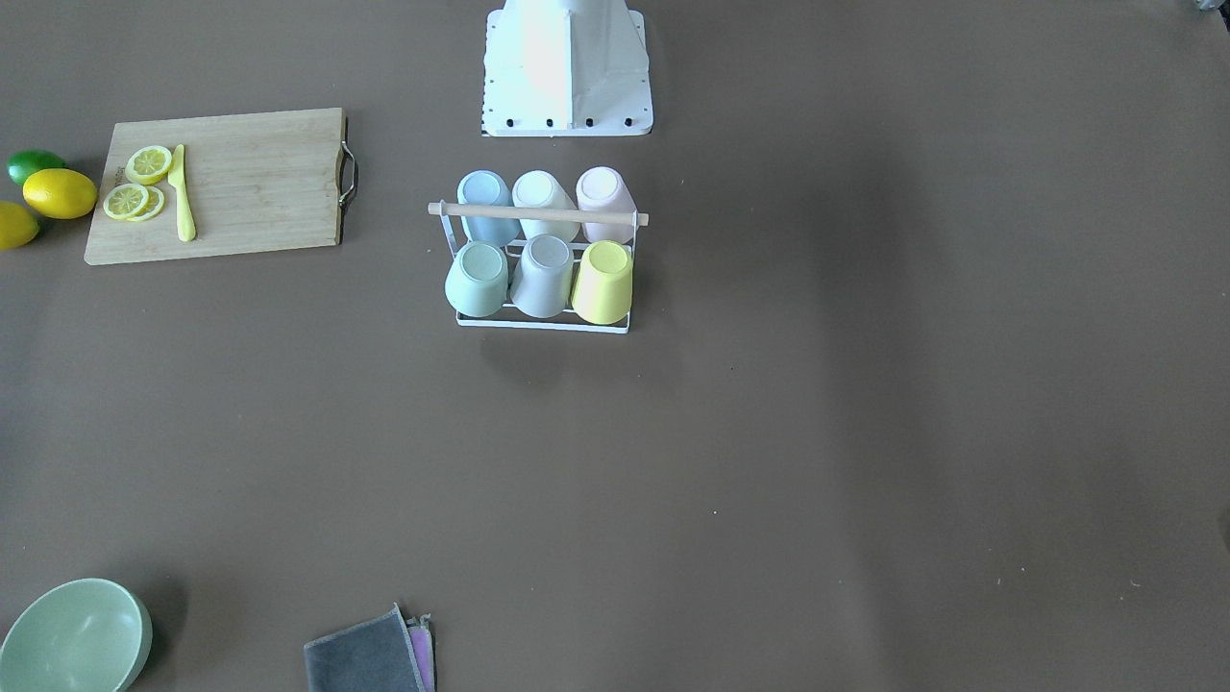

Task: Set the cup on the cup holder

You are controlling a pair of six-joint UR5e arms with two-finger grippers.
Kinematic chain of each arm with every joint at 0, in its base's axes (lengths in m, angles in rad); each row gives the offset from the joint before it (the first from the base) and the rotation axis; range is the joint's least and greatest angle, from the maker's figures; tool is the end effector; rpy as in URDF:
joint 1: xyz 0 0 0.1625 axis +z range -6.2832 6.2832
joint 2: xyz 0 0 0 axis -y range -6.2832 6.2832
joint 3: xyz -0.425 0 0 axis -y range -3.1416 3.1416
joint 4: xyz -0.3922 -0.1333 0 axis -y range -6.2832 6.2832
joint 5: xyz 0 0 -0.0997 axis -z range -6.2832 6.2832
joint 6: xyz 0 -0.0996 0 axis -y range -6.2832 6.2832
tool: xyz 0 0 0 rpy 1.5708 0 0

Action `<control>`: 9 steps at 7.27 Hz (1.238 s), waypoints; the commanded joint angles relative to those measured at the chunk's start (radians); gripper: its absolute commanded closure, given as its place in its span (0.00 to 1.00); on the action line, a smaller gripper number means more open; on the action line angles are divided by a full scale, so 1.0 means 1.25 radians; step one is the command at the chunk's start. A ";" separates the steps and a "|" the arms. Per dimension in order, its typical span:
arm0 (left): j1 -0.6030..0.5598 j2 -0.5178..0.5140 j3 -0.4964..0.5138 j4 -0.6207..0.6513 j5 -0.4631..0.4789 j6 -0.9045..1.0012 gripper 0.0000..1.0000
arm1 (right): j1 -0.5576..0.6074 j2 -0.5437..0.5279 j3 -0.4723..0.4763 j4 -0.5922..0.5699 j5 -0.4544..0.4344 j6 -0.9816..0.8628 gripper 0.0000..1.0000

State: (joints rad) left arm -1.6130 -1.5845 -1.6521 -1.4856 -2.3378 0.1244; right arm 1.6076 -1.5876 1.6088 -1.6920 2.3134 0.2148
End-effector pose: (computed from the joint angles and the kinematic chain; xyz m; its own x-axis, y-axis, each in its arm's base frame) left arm -0.0851 -0.4935 0.6210 0.7193 0.1006 -0.6874 -0.0474 0.9943 0.0958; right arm 0.0835 -0.4741 0.6621 0.7091 0.3043 0.6361 -0.1922 0.9513 -0.2410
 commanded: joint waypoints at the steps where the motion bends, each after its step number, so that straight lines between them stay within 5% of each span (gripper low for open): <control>1: 0.040 0.007 0.005 -0.040 -0.006 -0.038 0.02 | 0.000 0.000 0.000 0.004 0.000 0.000 0.00; 9: 0.037 0.015 -0.016 -0.022 -0.006 -0.038 0.02 | 0.000 0.001 0.004 0.005 0.001 -0.001 0.00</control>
State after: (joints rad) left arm -1.5662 -1.5665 -1.6737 -1.5131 -2.3463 0.0767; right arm 1.6076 -1.5874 1.6131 -1.6864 2.3147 0.2138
